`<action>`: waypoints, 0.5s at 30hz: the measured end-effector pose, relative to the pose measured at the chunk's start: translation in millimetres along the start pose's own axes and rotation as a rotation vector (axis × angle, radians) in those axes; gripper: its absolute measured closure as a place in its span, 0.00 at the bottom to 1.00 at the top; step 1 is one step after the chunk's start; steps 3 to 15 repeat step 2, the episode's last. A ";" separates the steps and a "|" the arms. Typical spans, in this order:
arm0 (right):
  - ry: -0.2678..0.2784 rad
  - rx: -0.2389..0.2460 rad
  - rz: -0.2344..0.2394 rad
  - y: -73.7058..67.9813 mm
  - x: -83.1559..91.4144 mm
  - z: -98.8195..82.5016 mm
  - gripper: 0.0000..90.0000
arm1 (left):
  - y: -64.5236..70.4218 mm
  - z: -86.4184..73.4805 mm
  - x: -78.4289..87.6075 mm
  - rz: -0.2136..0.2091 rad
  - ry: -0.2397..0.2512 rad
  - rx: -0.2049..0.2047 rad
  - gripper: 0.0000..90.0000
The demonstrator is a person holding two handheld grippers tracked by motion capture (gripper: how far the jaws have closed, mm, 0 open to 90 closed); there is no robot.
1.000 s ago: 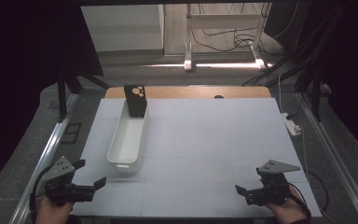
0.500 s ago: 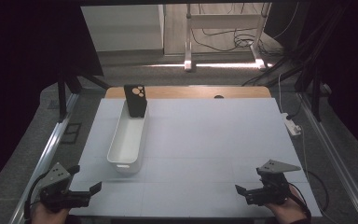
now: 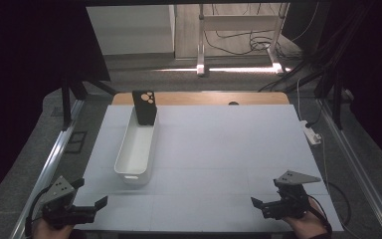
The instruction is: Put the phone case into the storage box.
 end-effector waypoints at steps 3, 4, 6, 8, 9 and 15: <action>0.001 0.001 0.001 0.2 -0.2 -0.1 0.00 | -0.2 0.0 -0.1 0.000 0.000 0.001 0.00; 0.001 0.001 0.001 0.2 -0.2 -0.1 0.00 | -0.2 0.0 -0.1 0.000 0.000 0.001 0.00; 0.001 0.001 0.001 0.2 -0.2 -0.1 0.00 | -0.2 0.0 -0.1 0.000 0.000 0.001 0.00; 0.001 0.001 0.001 0.2 -0.2 -0.1 0.00 | -0.2 0.0 -0.1 0.000 0.000 0.001 0.00; 0.001 0.001 0.001 0.2 -0.2 -0.1 0.00 | -0.2 0.0 -0.1 0.000 0.000 0.001 0.00; 0.001 0.001 0.001 0.2 -0.2 -0.1 0.00 | -0.2 0.0 -0.1 0.000 0.000 0.001 0.00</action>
Point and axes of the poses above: each handheld gripper's, and its own axes: x roughly backward along the jaws, z roughly out of its top, y roughly to its right, the point moved 4 cm from there along -x, roughly forward along the jaws, and after that the axes turned 3 degrees about y, right-handed, at the moved point
